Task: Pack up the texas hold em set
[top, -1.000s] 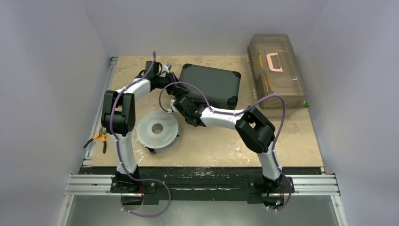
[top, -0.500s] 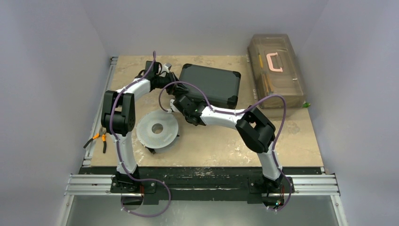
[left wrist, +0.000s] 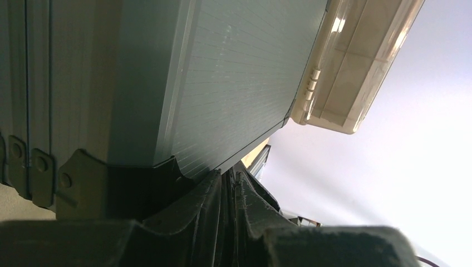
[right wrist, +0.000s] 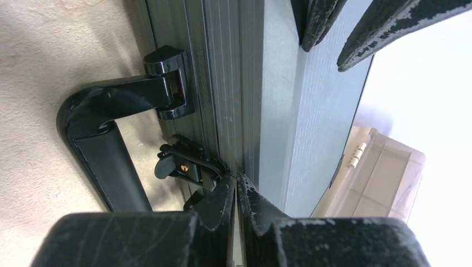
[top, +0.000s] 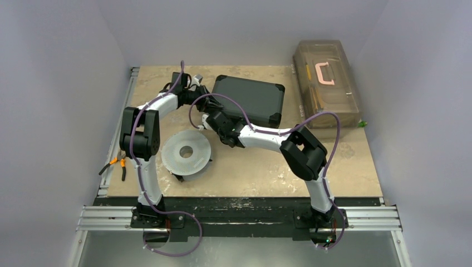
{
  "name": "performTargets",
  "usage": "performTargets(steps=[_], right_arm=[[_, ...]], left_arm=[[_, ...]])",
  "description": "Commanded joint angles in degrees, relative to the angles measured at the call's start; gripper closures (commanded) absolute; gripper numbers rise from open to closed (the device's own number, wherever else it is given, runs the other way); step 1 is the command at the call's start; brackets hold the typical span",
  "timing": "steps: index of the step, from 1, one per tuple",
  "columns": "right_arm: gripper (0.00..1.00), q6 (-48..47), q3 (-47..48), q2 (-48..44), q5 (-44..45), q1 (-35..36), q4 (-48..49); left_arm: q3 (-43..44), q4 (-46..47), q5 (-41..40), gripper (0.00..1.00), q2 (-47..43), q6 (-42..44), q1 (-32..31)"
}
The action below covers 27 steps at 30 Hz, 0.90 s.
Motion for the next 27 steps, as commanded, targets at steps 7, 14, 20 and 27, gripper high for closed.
performTargets(steps=[7,14,20,27], right_arm=[[0.86,4.43,0.37,-10.09,8.56,-3.38,4.55],[0.63,24.26,2.25,-11.63,1.23,-3.09,-7.27],[0.59,47.38,-4.99,-21.81,-15.13,-3.1,-6.96],[0.77,55.45,-29.04,-30.97,-27.6,-3.2,17.94]], left_arm=[[-2.75,-5.92,-8.53,0.86,2.23,2.33,0.51],[-2.8,-7.02,-10.03,0.87,1.63,3.34,0.51],[-1.02,-9.92,-12.71,0.84,0.22,7.91,-0.01],[5.52,-14.25,-12.24,0.52,-0.03,15.59,-4.95]])
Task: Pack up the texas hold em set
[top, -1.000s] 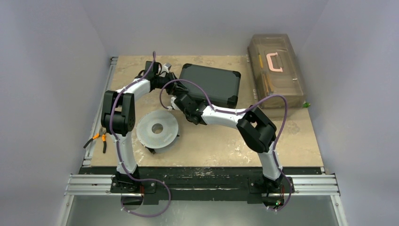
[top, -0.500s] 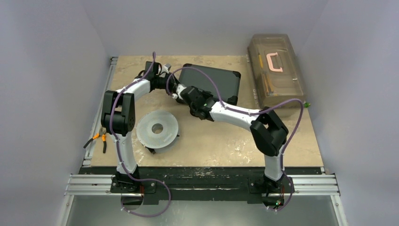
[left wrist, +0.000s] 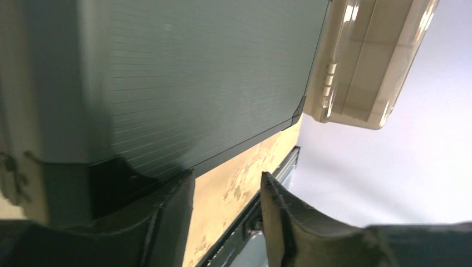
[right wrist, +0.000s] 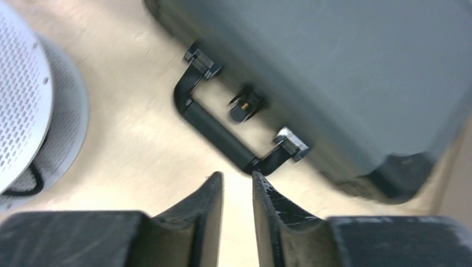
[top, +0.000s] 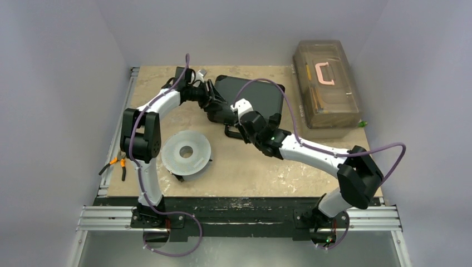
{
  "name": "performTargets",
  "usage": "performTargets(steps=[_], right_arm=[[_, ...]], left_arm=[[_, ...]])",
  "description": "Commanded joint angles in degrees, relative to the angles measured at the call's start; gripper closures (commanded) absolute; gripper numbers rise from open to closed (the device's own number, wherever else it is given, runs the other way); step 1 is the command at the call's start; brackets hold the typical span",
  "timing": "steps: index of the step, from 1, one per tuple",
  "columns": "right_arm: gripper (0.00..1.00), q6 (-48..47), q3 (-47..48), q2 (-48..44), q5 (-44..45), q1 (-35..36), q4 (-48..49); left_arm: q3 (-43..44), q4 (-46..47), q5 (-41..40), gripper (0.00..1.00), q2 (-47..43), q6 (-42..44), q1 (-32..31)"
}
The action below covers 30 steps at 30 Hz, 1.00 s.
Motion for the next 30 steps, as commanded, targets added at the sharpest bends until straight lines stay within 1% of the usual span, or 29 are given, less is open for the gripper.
performTargets(steps=[1,2,3,5,7,9,11,13,14,16,17,21,25,30], right_arm=[[0.8,6.17,-8.9,-1.09,-8.95,-0.01,15.72],[0.88,4.0,-8.41,0.25,-8.77,-0.01,15.74],[1.0,1.72,-7.22,1.99,-8.16,0.03,14.8],[1.0,-4.12,-5.05,5.0,-7.62,-0.01,13.07],[1.0,-11.11,-4.12,7.0,-6.9,-0.01,13.72],[1.0,-16.19,-2.74,8.93,-5.41,-0.3,14.53],[1.0,-23.26,-0.05,12.05,-9.97,-1.47,11.01],[1.0,-27.17,2.88,14.76,-6.9,-1.59,7.3],[1.0,-28.61,2.55,14.91,-7.24,-1.59,8.37],[1.0,-31.33,0.06,13.95,-7.84,-1.59,12.85],[1.0,-32.19,0.04,14.03,-7.27,-1.6,13.85],[1.0,-34.29,3.51,17.19,-6.04,-1.55,12.4],[1.0,-35.98,6.15,20.9,-5.79,-1.55,11.98],[1.0,-37.27,7.15,24.66,-1.15,-1.68,12.03]], left_arm=[[3.22,-10.26,-8.71,0.5,2.33,9.98,-3.5],[3.64,-11.15,-9.1,0.49,3.05,10.14,-3.62],[3.73,-11.33,-8.98,0.49,3.79,9.65,-3.42],[4.19,-11.47,-8.47,0.53,5.39,8.67,-2.9],[5.56,-13.65,-9.45,0.61,6.64,8.75,-2.65],[6.7,-16.7,-11.4,0.67,7.39,9.44,-2.55],[7.11,-18.58,-13.12,0.71,7.42,9.89,-2.55],[6.73,-18.93,-13.85,0.74,7.23,9.84,-2.55],[6.54,-19.1,-13.97,0.77,7.33,9.72,-2.55],[6.72,-19.81,-14.15,0.92,7.91,9.72,-2.47],[6.96,-20.22,-14.12,0.96,8.32,9.68,-2.46],[7.13,-20.64,-13.73,1.0,9.42,8.93,-2.37],[7.26,-20.68,-13.96,1.0,9.05,8.73,-2.22],[7.28,-20.87,-13.94,1.0,8.83,8.6,-1.69]])
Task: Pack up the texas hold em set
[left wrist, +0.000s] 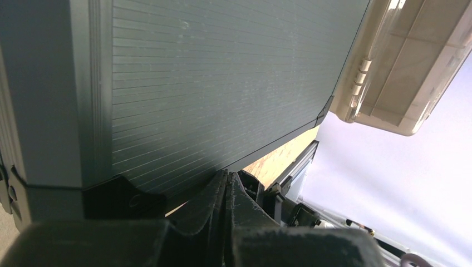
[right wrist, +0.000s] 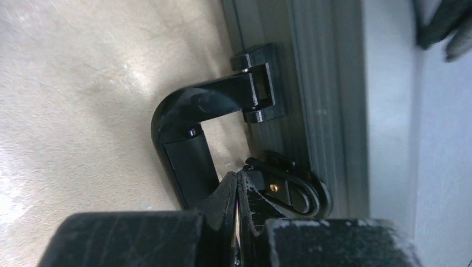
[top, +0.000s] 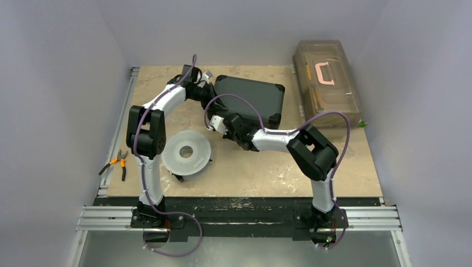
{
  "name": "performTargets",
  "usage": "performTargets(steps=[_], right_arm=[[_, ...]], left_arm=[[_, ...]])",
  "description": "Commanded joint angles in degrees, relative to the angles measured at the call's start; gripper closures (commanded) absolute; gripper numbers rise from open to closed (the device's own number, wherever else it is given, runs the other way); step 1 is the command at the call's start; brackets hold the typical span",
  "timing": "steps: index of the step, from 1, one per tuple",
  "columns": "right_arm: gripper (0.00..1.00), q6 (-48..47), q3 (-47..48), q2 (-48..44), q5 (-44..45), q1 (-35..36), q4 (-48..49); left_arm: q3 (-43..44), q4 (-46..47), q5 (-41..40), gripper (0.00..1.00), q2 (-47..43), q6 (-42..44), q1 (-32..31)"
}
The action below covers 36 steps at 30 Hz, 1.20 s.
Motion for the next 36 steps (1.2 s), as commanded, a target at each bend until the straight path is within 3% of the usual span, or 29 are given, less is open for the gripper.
performTargets(steps=[1,12,18,22,26,36], right_arm=[[1.0,-3.1,2.03,2.2,5.66,-0.2,1.23],[1.0,-6.14,4.38,9.87,14.64,-2.43,-0.19],[1.0,-3.6,3.29,6.08,9.55,-2.79,-4.76],[1.0,3.56,10.42,0.24,-2.64,-2.67,-12.44],[1.0,8.71,10.68,-5.47,-11.96,-2.6,-7.58],[1.0,5.21,8.45,-6.87,-7.08,-2.65,-11.54]], left_arm=[[-1.86,-7.67,-9.77,1.0,4.13,2.77,1.01],[-1.85,-8.22,-10.22,1.0,4.09,2.93,1.28],[-1.69,-8.34,-10.39,1.0,4.11,3.01,1.37],[-1.51,-8.13,-9.9,1.0,4.38,2.79,1.37],[-1.59,-8.03,-9.77,1.0,4.19,2.85,1.37],[-1.87,-7.78,-9.81,1.0,3.62,2.77,1.37]])
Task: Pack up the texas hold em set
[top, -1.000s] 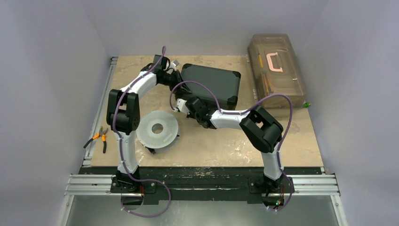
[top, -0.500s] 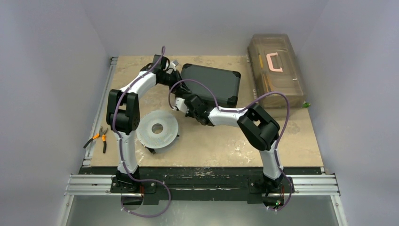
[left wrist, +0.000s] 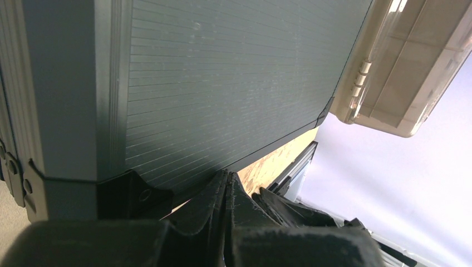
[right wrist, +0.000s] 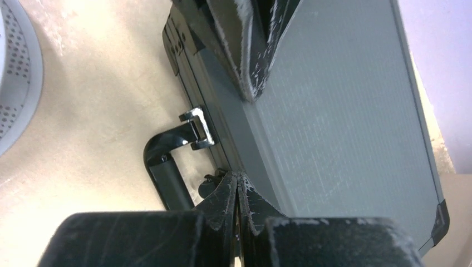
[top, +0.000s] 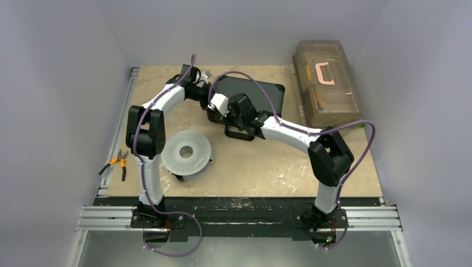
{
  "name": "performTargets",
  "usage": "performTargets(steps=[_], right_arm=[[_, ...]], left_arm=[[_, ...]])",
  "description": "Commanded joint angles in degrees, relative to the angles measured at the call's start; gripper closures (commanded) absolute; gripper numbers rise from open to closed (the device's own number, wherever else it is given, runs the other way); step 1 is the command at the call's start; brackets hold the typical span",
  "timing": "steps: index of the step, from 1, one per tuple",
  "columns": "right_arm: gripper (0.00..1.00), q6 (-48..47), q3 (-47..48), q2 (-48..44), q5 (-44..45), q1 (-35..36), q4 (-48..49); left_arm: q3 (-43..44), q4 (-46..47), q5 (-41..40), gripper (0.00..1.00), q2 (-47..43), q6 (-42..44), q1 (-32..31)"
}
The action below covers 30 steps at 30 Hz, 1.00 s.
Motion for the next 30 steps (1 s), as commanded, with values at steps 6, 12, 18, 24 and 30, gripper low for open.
performTargets(steps=[6,12,18,24,30], right_arm=[[1.0,-4.61,-1.19,2.4,4.96,0.19,-2.22],[1.0,-6.43,0.72,6.43,7.45,0.21,-5.19],[1.0,-6.98,0.55,8.64,7.72,0.25,-5.83],[1.0,-7.51,-0.03,10.12,8.29,0.21,-4.52],[1.0,-8.96,0.88,13.65,8.22,0.41,-3.37]], left_arm=[[-2.12,-7.13,-9.75,1.0,3.55,2.7,0.82],[-2.12,-7.1,-9.9,1.0,3.61,2.68,0.82],[-2.07,-7.12,-9.83,1.0,3.7,2.63,0.82],[-1.96,-7.06,-9.86,1.0,3.89,2.66,0.82],[-2.09,-7.21,-10.03,1.0,3.84,2.7,0.82]])
